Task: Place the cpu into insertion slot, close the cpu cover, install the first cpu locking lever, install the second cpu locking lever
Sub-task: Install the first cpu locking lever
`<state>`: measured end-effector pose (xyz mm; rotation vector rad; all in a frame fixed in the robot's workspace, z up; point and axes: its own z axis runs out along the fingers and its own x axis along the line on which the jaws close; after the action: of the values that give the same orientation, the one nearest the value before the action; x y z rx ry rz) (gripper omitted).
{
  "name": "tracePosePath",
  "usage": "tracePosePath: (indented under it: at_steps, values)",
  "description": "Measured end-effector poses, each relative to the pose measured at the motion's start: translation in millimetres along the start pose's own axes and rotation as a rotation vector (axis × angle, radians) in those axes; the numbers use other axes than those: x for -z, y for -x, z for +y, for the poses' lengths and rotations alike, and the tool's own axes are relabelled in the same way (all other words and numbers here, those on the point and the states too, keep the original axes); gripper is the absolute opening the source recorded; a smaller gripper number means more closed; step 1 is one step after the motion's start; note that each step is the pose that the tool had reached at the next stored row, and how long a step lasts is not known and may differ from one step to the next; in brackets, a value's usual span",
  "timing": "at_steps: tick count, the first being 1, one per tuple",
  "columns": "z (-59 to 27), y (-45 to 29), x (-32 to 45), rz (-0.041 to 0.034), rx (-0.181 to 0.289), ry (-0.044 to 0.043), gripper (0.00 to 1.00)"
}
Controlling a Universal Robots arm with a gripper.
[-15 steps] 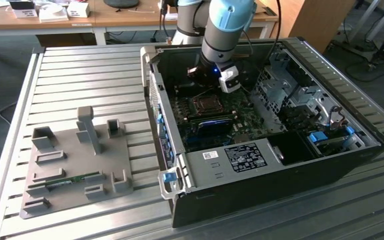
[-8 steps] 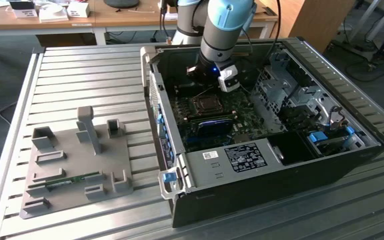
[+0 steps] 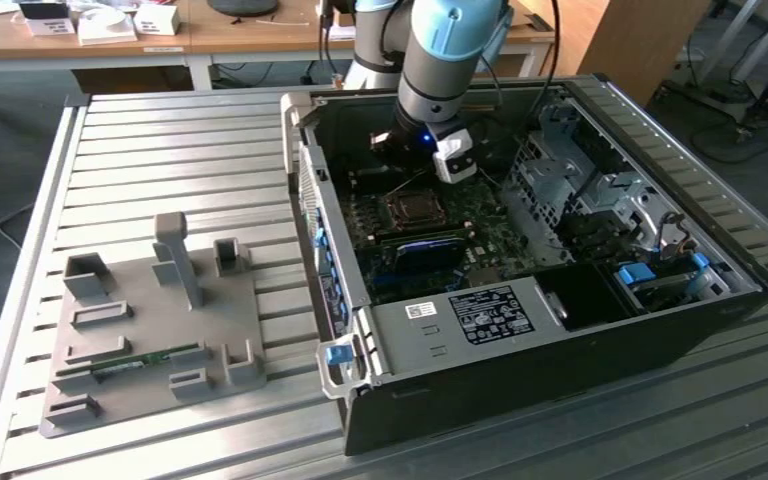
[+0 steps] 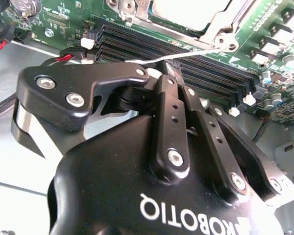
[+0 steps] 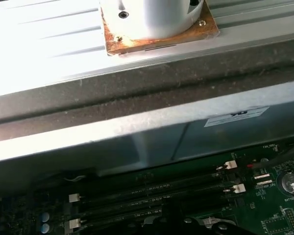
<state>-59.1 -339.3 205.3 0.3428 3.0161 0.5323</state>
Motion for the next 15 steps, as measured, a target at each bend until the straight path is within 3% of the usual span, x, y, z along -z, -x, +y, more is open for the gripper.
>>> tracePosePath:
  at_steps: [15]
  values:
    - [6.7,0.1,16.6,0.0000,0.000,0.0006,0.11]
